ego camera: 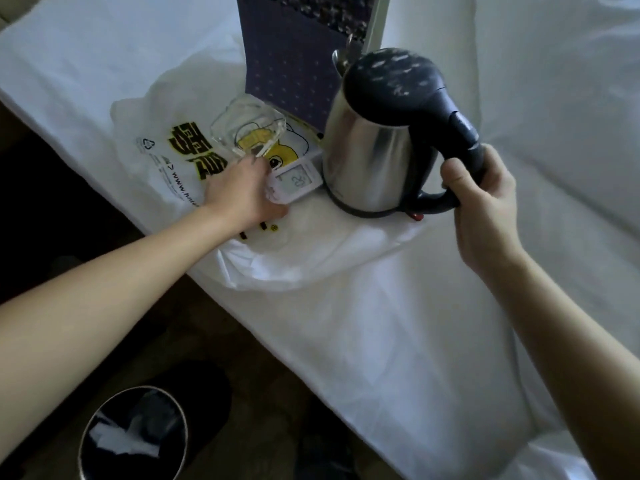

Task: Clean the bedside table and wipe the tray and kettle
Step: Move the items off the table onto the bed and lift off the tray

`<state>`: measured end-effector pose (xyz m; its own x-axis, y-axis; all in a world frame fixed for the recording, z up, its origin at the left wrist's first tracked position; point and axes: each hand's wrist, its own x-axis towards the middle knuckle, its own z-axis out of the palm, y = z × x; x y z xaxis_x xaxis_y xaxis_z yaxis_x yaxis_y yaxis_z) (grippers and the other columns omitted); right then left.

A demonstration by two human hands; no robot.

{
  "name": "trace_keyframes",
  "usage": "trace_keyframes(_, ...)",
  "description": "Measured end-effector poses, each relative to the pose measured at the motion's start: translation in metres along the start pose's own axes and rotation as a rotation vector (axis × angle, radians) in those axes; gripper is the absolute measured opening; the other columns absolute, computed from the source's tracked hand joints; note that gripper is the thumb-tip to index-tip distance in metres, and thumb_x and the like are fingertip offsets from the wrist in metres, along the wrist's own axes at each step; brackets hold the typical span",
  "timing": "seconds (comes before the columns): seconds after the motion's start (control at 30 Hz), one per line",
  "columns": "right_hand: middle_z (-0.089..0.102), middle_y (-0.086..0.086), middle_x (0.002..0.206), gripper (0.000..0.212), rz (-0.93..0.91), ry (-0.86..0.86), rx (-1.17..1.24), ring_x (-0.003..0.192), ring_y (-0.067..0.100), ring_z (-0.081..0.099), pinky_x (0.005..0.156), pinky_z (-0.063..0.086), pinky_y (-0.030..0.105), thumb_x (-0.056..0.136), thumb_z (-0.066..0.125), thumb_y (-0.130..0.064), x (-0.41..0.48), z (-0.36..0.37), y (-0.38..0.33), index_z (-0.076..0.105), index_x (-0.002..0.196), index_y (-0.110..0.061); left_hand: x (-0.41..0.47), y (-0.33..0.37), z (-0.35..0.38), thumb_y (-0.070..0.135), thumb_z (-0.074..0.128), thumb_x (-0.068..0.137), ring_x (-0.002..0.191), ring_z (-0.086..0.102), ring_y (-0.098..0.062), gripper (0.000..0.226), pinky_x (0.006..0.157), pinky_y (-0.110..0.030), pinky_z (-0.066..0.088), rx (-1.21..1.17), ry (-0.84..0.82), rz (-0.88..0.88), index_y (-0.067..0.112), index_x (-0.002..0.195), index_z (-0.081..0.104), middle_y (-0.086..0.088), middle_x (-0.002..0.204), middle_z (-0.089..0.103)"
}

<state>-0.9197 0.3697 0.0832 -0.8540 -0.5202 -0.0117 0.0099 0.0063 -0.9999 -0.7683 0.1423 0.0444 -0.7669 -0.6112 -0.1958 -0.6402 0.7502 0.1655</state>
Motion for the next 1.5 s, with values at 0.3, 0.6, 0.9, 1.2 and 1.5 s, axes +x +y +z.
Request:
trace_keyframes(0.3, 0.047, -0.008, 0.072, 0.015, -0.045, 0.017, -0.132, 0.062, -0.005, 0.047, 0.058, 0.04, 0.008, 0.085, 0.055, -0.004, -0.005, 0.002, -0.004, 0.05, 0.084, -0.019, -0.006, 0.0, 0.011, 0.057, 0.068, 0.073, 0.104, 0.053, -0.03, 0.063, 0.069, -0.034, 0.038, 0.004, -0.087, -0.036, 0.012, 0.114, 0.05, -0.009, 0.117, 0.054)
trace_keyframes(0.6, 0.042, 0.009, 0.126, 0.049, -0.373, 0.129, -0.731, 0.117, 0.019, 0.036, 0.106, 0.029, 0.03, 0.078, 0.051, -0.009, -0.055, 0.009, -0.009, 0.047, 0.127, -0.007, -0.06, -0.011, -0.024, 0.038, 0.049, 0.093, 0.119, 0.048, -0.023, 0.045, 0.073, -0.033, 0.038, 0.004, -0.039, 0.23, 0.016, 0.133, 0.046, -0.004, 0.128, 0.053)
trace_keyframes(0.9, 0.057, 0.012, 0.118, 0.038, -0.437, -0.518, -0.983, 0.106, 0.032, 0.052, 0.081, 0.048, 0.043, 0.088, 0.046, -0.02, -0.15, 0.109, 0.024, 0.054, 0.124, -0.012, -0.177, -0.081, -0.015, 0.044, 0.039, 0.088, 0.114, 0.054, -0.029, 0.056, 0.089, -0.042, 0.047, 0.115, 0.021, 0.405, 0.01, 0.13, 0.053, -0.01, 0.127, 0.058)
trace_keyframes(1.2, 0.063, 0.009, 0.108, 0.045, -0.718, -0.942, -1.104, 0.087, 0.031, 0.06, 0.064, 0.052, 0.037, 0.088, 0.04, -0.029, -0.262, 0.27, 0.029, 0.053, 0.127, -0.014, -0.337, -0.246, 0.0, 0.043, 0.039, 0.086, 0.109, 0.059, -0.024, 0.055, 0.075, -0.037, 0.053, 0.064, -0.136, 0.215, 0.015, 0.132, 0.054, -0.004, 0.122, 0.062)
trace_keyframes(1.5, 0.063, 0.005, 0.112, 0.051, -0.921, -1.225, -1.053, 0.092, 0.026, 0.061, 0.07, 0.054, 0.036, 0.087, 0.041, -0.037, -0.376, 0.461, 0.02, 0.047, 0.133, -0.017, -0.498, -0.423, -0.017, 0.042, 0.041, 0.096, 0.135, 0.034, -0.017, 0.056, 0.1, -0.035, 0.039, 0.052, -0.074, -0.156, 0.026, 0.148, 0.027, 0.004, 0.148, 0.039)
